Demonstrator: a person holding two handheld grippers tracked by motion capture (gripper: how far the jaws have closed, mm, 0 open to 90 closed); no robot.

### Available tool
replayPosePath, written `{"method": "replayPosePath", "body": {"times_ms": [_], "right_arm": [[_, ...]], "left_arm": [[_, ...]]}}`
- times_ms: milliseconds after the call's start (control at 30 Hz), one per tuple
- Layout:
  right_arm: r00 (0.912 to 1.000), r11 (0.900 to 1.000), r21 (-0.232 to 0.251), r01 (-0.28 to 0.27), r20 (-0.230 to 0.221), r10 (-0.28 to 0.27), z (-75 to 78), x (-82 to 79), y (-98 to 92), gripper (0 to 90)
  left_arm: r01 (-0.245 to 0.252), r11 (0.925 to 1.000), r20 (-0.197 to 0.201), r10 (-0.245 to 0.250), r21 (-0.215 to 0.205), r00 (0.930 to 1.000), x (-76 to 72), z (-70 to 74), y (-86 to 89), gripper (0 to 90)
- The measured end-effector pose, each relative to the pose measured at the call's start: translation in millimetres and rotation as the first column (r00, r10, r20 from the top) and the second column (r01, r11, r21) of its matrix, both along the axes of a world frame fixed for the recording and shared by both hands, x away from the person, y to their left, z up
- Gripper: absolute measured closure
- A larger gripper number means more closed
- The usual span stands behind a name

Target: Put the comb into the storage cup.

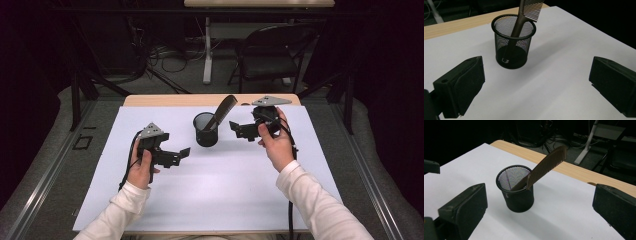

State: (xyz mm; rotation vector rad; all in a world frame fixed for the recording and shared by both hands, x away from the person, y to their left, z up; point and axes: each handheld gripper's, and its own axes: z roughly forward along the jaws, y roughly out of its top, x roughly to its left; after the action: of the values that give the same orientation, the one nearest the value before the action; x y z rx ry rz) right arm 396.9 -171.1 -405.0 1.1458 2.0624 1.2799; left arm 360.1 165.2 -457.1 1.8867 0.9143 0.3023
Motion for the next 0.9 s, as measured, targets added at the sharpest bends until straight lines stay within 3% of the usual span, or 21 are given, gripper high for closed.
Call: {"method": "replayPosePath", "body": {"times_ms": [400, 900], "right_arm": [[1.0, 1.0, 0.013, -0.005, 0.001, 0.005, -2.1, -24.3, -19.2, 0.0], [0.9998, 1.0, 0.013, 0.014, -0.014, -0.014, -12.9, -43.4, -42.7, 0.0]], "left_arm": [[-0.026, 0.9996, 0.002, 0.026, 0.014, 0.9997, -5.8, 10.0, 27.0, 0.5], [-0.059, 0.9983, 0.0, 0.059, -0.003, 0.9983, -13.8, 19.1, 55.5, 0.6]]}}
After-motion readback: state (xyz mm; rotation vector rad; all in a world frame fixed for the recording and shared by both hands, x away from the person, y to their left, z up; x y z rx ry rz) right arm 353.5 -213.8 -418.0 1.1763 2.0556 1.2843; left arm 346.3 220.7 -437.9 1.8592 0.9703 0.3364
